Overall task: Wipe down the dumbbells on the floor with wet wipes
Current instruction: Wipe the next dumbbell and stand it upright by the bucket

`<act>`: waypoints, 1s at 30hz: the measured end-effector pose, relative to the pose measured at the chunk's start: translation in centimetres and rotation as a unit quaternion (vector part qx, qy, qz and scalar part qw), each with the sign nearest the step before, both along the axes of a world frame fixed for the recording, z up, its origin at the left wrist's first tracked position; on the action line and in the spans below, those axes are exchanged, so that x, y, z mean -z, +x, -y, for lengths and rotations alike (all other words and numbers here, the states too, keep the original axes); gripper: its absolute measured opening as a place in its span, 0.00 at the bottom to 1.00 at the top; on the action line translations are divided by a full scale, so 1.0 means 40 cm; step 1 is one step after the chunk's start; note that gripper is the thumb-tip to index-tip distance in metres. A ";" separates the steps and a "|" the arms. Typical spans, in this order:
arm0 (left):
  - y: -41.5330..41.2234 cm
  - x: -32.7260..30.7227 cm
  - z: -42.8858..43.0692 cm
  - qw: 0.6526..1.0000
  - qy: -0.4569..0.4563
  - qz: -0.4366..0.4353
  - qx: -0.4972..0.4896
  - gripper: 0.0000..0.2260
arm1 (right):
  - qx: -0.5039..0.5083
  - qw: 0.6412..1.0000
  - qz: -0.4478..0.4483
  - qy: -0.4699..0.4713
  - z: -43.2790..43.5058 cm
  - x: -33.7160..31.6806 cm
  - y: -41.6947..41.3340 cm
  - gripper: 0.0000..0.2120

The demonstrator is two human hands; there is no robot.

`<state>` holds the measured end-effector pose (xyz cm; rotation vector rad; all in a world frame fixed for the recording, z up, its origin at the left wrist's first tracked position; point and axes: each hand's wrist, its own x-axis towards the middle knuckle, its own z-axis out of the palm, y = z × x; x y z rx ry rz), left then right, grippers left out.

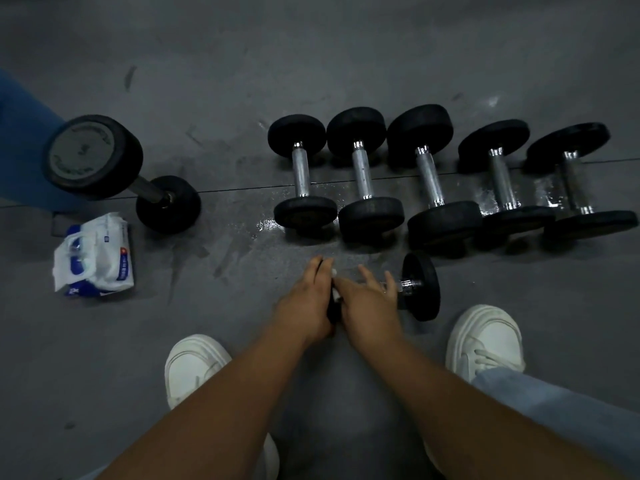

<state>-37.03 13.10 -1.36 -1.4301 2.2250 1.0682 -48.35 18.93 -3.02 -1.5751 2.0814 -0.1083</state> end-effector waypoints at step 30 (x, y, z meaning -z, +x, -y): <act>0.001 0.002 -0.001 1.000 0.013 0.004 -0.010 0.50 | 0.134 0.987 0.023 -0.081 0.007 -0.026 0.026 0.07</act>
